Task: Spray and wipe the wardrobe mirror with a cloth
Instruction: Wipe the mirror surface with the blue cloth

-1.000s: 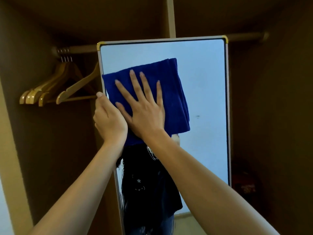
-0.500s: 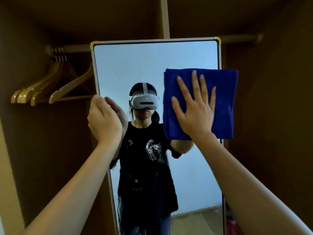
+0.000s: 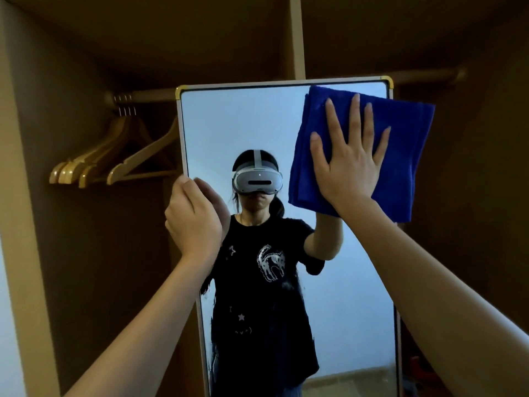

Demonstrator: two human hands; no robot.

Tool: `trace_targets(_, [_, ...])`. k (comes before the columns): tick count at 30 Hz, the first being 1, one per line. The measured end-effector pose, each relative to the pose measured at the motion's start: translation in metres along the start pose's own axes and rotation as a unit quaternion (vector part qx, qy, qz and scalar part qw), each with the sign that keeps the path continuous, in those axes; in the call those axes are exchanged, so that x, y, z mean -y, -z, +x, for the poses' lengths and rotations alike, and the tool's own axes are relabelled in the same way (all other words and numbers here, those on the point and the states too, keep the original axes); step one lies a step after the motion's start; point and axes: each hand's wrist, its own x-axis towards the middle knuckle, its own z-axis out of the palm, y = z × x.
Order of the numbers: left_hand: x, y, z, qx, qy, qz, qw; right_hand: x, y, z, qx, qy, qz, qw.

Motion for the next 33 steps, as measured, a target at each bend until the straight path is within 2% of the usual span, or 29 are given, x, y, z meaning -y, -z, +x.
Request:
trace_targets(9, [0.0,-0.005,-0.003,-0.004,0.003,0.014,1.0,0.061,-0.008,0.006,-0.001,0.06,-0.006,0.998])
trace_targets(17, [-0.004,-0.001,-0.004,-0.008,0.001,-0.023,1.0,0.125,-0.023,-0.016,0.033,0.222,-0.02,0.974])
trace_targets(23, [-0.003,-0.005,-0.001,-0.014,0.015,-0.031,0.999,0.115,-0.02,-0.006,0.034,0.273,-0.019,0.961])
trace_targets(33, [0.001,-0.007,-0.003,-0.012,0.019,-0.005,1.0,0.022,0.003,0.021,0.005,0.176,-0.004,0.984])
